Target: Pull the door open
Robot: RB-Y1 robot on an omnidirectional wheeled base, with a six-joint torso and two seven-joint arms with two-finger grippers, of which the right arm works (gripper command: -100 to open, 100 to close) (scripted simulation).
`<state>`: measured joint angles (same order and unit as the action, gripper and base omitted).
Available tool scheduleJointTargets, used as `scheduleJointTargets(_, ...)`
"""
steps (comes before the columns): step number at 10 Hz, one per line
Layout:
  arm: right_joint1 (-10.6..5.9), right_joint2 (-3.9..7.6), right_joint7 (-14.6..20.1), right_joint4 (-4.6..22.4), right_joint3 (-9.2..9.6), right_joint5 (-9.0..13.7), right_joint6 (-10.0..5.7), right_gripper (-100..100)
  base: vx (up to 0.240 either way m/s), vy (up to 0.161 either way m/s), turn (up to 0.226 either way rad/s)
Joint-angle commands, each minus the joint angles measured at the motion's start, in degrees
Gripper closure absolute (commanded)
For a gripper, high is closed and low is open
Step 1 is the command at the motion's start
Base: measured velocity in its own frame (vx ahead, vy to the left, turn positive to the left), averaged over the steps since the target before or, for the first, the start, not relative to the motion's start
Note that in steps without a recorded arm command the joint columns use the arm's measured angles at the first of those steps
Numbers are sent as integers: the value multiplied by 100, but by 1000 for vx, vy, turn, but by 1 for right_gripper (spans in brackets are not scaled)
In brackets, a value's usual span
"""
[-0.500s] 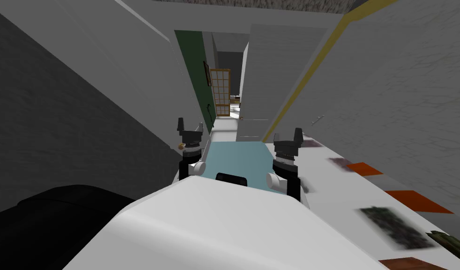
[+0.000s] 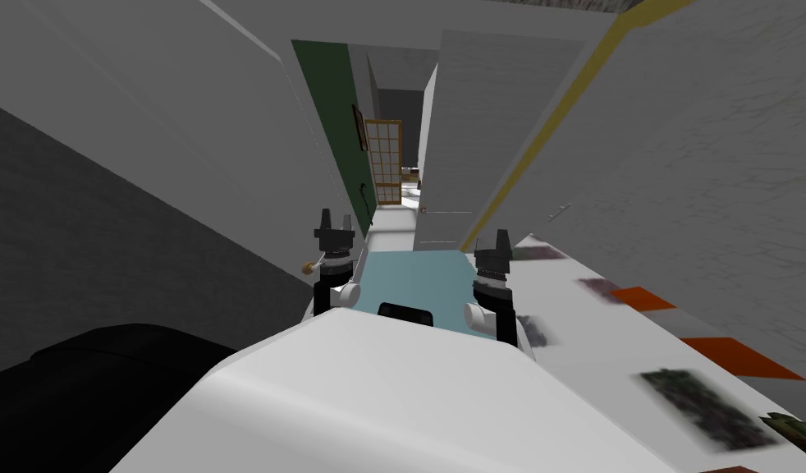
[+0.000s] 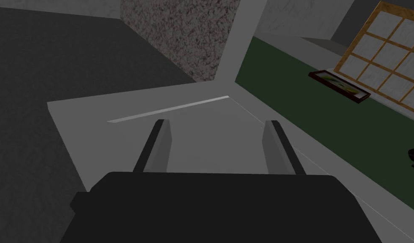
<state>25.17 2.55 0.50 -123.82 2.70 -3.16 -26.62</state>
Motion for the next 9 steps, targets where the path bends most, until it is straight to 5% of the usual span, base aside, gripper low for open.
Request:
scheduleJointTargets(1, -60, 61, -160, 213, -12, -57, -84, -100, 159, 53, -32)
scheduleJointTargets(9, -272, 290, -978, 1181, 7, -384, -487, -100, 155, 53, -37)
